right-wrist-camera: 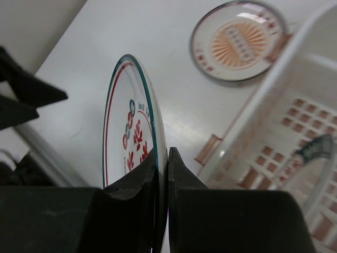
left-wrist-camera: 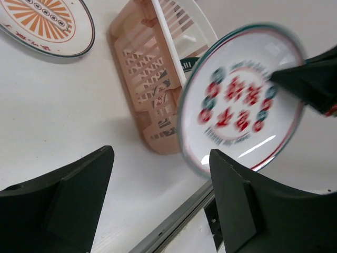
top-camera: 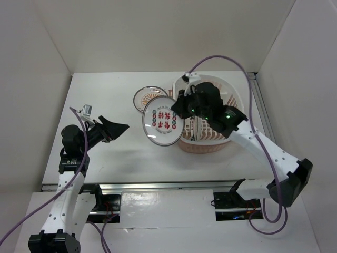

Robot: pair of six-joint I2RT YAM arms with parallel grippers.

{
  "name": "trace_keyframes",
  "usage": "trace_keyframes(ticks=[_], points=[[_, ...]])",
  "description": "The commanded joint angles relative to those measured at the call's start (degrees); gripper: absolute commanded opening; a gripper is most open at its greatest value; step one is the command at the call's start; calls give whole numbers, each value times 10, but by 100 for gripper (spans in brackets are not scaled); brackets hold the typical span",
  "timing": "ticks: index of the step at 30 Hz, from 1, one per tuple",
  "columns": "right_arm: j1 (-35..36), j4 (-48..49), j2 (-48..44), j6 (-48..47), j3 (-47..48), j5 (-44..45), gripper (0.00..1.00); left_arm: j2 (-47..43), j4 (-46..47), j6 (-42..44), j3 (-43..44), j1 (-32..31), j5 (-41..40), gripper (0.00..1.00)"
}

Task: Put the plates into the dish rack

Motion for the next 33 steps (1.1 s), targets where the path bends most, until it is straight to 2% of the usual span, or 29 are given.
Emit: trace_keyframes(ticks=[1,2,8,13,19,20,21,25,33], points=[[-4,-69,-90,-21,106,209,0,-2,-22,20,27,2,-14,86],[-4,-105,-96,-26,120,289,0,-2,-22,20,27,2,-19,89],[-4,-192,-123,-56,171,560,0,10,-11,14,11,2,-14,89],[-4,-278,-115,-20,165,715,0,15,0,8,5,2,-8,89],[-10,-296,-97,23,89,702,0,4,0,8,5,2,-2,90],[-10,-287,-97,30,63,694,0,-1,-5,8,5,2,-2,90],[-15,-282,-92,30,51,688,0,-1,-5,8,5,2,-8,99],[-21,-240,-77,30,10,667,0,-7,-5,8,5,2,-8,100],[-33,-148,-65,-27,-46,614,0,-7,-11,14,11,2,-8,100]])
